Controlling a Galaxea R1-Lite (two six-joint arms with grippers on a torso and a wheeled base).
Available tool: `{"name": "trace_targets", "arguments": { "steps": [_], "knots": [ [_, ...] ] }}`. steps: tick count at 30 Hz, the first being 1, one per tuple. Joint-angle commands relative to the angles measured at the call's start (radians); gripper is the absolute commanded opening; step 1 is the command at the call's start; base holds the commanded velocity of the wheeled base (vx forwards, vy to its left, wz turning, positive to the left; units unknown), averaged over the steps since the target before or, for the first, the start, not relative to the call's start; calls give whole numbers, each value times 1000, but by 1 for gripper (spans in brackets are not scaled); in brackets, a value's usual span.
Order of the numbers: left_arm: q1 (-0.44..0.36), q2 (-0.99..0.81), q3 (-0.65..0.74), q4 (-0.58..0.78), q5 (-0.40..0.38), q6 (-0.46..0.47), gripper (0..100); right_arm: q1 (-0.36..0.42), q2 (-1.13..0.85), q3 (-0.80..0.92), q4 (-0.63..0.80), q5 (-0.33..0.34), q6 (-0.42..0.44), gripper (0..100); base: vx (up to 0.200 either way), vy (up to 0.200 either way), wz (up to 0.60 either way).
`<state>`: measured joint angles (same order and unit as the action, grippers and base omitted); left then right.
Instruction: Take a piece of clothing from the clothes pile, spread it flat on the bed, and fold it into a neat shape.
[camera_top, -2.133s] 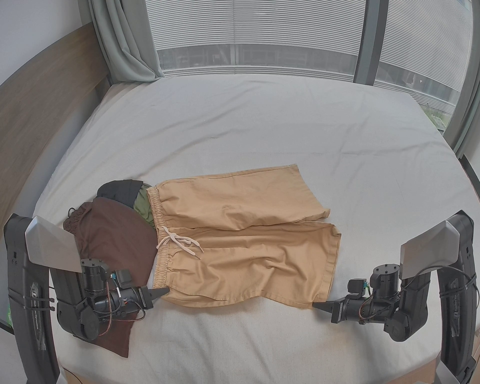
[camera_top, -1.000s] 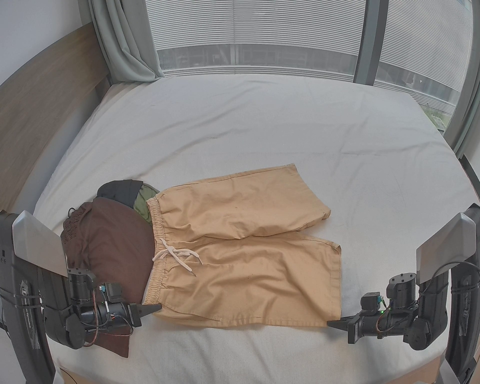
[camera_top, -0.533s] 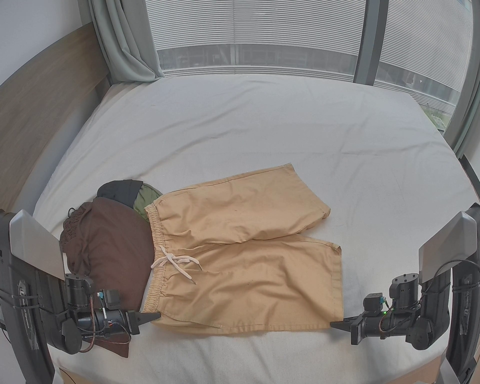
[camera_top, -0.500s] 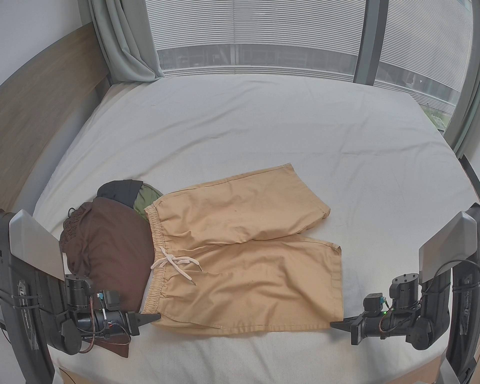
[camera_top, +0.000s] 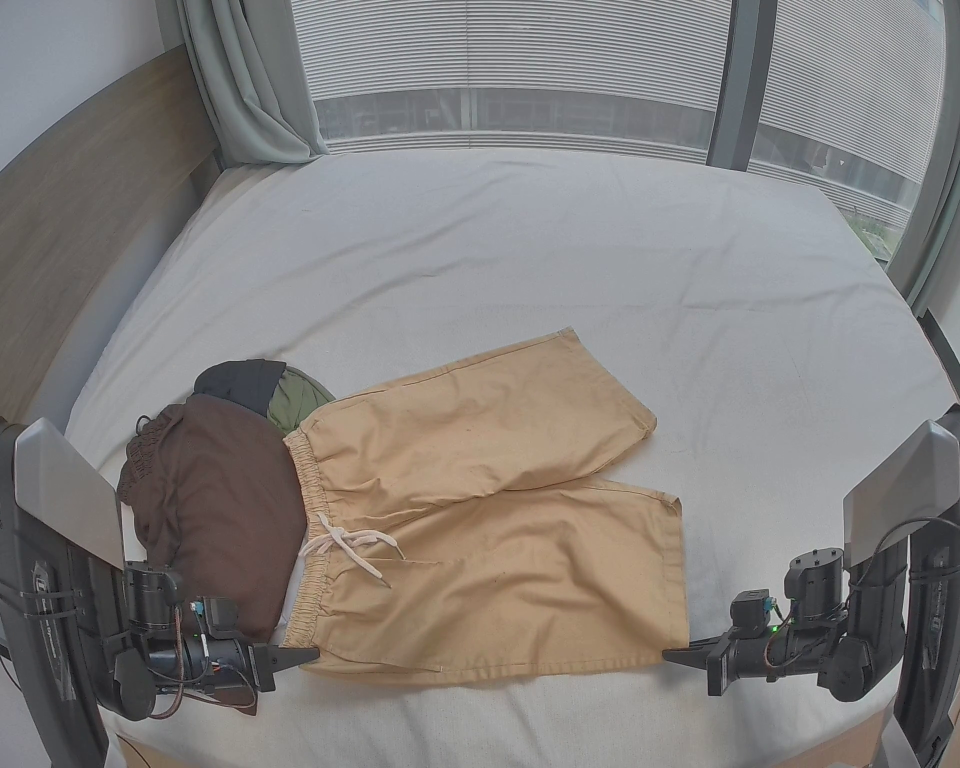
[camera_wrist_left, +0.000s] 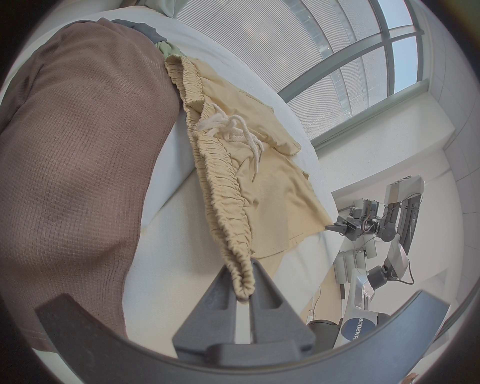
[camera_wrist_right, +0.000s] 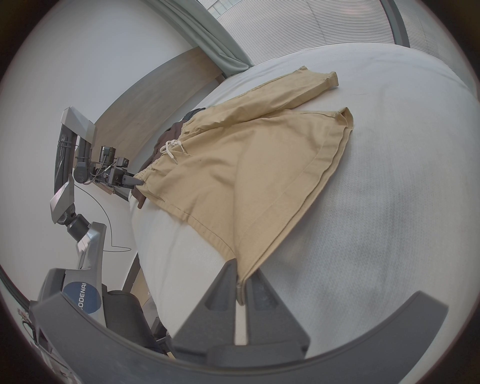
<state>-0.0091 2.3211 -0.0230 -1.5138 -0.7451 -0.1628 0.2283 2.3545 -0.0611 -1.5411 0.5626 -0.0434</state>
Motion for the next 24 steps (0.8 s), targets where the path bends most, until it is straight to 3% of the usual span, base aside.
{"name": "trace_targets", "arguments": {
  "steps": [1, 11, 18, 24],
  "knots": [
    [-3, 1, 23, 0, 0, 5, 0, -3, -18, 15, -1, 8, -4, 0, 0, 0, 0],
    [-3, -12, 15, -2, -30, 5, 0, -6, -26, 7, -1, 8, -4, 0, 0, 0, 0],
    [-8, -71, -23, 0, -89, -4, 0, -14, -92, -34, -1, 89, 7, 0, 0, 0, 0],
    [-15, -108, -78, 0, -91, -41, 0, -10, -159, -77, -1, 94, 66, 0, 0, 0, 0]
  ]
}}
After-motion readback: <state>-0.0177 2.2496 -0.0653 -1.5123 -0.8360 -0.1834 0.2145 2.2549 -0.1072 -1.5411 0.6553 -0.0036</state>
